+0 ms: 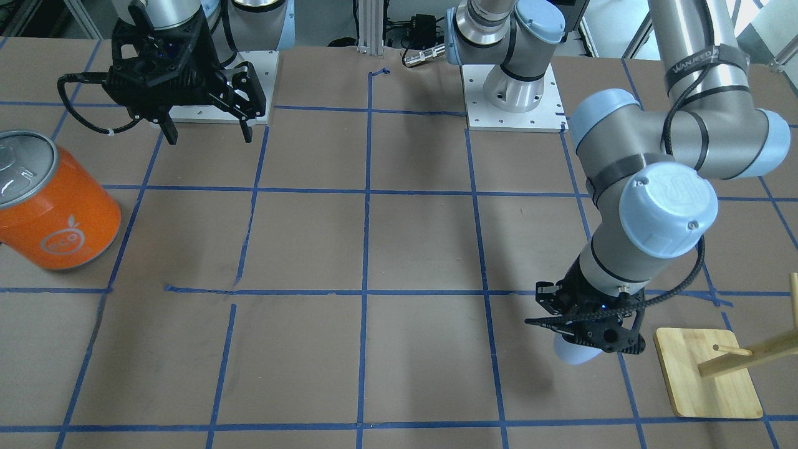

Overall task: Flip cup
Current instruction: 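Carry the cup toward the wooden stand and set it upright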

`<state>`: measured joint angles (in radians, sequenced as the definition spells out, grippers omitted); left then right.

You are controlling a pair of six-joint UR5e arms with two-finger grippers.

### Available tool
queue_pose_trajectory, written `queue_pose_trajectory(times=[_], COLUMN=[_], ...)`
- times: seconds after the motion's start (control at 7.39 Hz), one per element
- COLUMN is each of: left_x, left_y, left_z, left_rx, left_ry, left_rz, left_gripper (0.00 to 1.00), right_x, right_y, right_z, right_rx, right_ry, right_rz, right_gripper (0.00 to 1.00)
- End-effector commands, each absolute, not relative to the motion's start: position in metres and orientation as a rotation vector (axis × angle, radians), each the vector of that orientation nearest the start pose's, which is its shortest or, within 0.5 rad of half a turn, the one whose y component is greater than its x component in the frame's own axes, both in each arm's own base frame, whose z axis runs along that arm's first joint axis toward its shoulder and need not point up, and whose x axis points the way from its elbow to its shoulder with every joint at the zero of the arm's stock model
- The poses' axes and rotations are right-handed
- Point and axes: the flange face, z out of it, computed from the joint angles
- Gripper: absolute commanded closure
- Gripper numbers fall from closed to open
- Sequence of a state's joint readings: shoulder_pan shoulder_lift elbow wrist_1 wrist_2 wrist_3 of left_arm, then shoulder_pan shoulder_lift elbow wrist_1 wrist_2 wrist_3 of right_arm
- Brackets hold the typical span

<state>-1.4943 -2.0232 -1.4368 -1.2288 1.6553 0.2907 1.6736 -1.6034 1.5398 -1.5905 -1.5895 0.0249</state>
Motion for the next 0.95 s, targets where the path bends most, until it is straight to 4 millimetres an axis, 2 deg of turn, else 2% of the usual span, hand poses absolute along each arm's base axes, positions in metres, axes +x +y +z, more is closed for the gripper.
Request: queue_pose_trajectory(times=[0.0,0.41,0.81], left_x=[-0.061,-0.061,-0.062], left_y=[-0.677,-0.683,-0.680], left_z=[0.294,0.265,0.255], left_rx=[0.356,0.353,0.349], left_ry=[3.030,3.039,3.051], left_rz=[0.013,0.074,0.099], left_gripper=[1.00,1.00,1.00], right_x=[0.181,0.181,0.181], right_y=[-0.469,-0.470,-0.470], right_z=[0.521,0.520,0.520], right_rx=[-0.117,-0.117,-0.115], right_ry=[3.150,3.150,3.150], right_rz=[-0.132,-0.130,-0.130], right_gripper=[0.00,0.00,0.00])
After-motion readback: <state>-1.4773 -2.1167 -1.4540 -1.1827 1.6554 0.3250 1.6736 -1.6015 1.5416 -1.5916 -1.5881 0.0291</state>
